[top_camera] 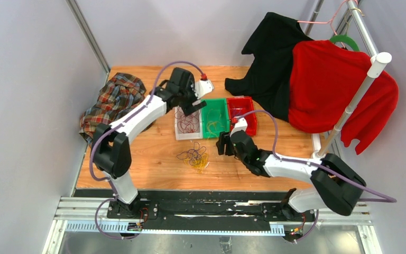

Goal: Untangle the cables

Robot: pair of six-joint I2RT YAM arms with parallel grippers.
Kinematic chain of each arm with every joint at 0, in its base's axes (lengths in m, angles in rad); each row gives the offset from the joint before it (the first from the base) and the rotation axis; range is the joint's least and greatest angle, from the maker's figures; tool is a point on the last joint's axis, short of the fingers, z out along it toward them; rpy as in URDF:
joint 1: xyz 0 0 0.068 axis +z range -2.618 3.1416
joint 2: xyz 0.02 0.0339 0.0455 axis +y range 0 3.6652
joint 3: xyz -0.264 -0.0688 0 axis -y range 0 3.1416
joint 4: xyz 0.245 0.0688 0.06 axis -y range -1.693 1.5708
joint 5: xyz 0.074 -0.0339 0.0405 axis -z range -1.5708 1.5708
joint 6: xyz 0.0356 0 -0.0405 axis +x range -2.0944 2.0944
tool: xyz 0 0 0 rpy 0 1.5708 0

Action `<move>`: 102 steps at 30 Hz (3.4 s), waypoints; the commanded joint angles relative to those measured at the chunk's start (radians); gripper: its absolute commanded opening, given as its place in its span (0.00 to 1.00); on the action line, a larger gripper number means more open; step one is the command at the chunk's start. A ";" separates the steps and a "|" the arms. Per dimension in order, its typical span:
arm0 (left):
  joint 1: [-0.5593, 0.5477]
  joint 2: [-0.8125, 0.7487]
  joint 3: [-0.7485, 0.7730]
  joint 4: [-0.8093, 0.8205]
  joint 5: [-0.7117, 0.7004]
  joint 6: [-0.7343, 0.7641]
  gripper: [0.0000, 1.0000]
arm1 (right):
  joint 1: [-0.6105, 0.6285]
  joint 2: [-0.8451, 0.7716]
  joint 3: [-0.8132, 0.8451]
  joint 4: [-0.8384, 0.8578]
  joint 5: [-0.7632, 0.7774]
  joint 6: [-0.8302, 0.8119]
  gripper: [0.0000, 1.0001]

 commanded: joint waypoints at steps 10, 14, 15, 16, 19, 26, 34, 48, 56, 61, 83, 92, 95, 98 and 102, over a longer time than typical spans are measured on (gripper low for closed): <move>0.042 -0.221 0.159 -0.453 0.252 -0.108 0.98 | -0.083 0.237 0.155 0.124 -0.168 0.066 0.52; 0.042 -0.305 0.092 -0.453 0.270 -0.100 0.98 | -0.100 0.266 0.195 0.123 -0.203 0.076 0.37; 0.042 -0.322 0.079 -0.454 0.270 -0.098 0.98 | -0.107 0.270 0.202 0.121 -0.209 0.079 0.33; 0.042 -0.336 0.067 -0.454 0.269 -0.096 0.98 | -0.115 0.274 0.213 0.115 -0.217 0.082 0.27; 0.042 -0.378 0.026 -0.458 0.272 -0.090 0.98 | -0.148 0.287 0.255 0.081 -0.231 0.071 0.01; 0.042 -0.409 -0.066 -0.491 0.384 -0.175 0.99 | -0.217 0.360 0.409 0.002 -0.249 -0.031 0.01; 0.004 -0.348 -0.181 -0.441 0.501 -0.362 0.99 | -0.222 0.584 0.706 -0.180 -0.157 -0.255 0.01; -0.037 -0.282 -0.331 -0.137 0.413 -0.577 0.73 | -0.171 0.445 0.655 -0.235 -0.119 -0.321 0.53; -0.037 -0.247 -0.375 -0.071 0.411 -0.686 0.59 | -0.171 0.261 0.561 -0.208 -0.115 -0.281 0.67; -0.038 -0.241 -0.409 -0.006 0.437 -0.744 0.42 | -0.171 0.123 0.458 -0.195 -0.082 -0.244 0.67; -0.045 -0.314 -0.249 -0.221 0.517 -0.683 0.01 | -0.135 -0.248 0.085 -0.075 -0.269 -0.081 0.68; -0.047 -0.453 -0.133 -0.387 0.520 -0.680 0.01 | 0.100 -0.251 0.124 -0.012 -0.195 -0.110 0.71; -0.047 -0.475 -0.108 -0.403 0.511 -0.688 0.01 | 0.168 -0.234 0.144 0.011 -0.121 -0.119 0.71; -0.048 -0.491 -0.087 -0.421 0.510 -0.694 0.01 | 0.201 -0.202 0.166 0.041 -0.078 -0.119 0.71; -0.050 -0.510 -0.085 -0.432 0.502 -0.698 0.01 | 0.209 -0.164 0.189 0.092 -0.073 -0.105 0.71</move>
